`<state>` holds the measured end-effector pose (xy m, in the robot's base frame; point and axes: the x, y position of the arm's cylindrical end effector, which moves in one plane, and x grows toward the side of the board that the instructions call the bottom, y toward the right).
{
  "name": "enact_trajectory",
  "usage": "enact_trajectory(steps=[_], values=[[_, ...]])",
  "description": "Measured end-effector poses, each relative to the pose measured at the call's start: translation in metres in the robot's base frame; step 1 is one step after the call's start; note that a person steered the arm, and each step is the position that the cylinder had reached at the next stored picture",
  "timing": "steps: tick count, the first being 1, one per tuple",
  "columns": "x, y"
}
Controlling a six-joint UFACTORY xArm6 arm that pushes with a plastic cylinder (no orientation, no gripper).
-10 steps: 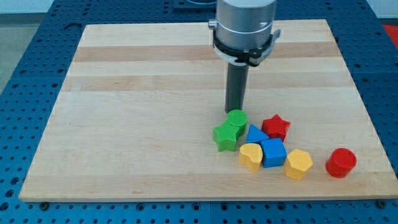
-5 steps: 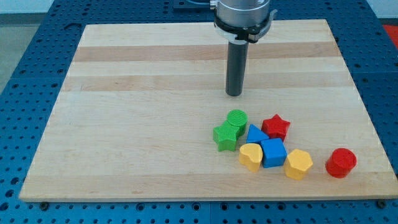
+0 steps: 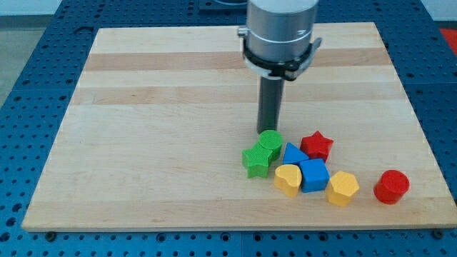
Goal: Push green circle along with green star towards bottom center
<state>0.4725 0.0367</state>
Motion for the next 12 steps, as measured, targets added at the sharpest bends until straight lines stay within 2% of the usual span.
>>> enact_trajectory(steps=[3,4,6,10,12], values=[[0.007,-0.022],[-0.038,-0.016],[-0.046,0.004],[-0.029,0.028],[0.005,0.029]])
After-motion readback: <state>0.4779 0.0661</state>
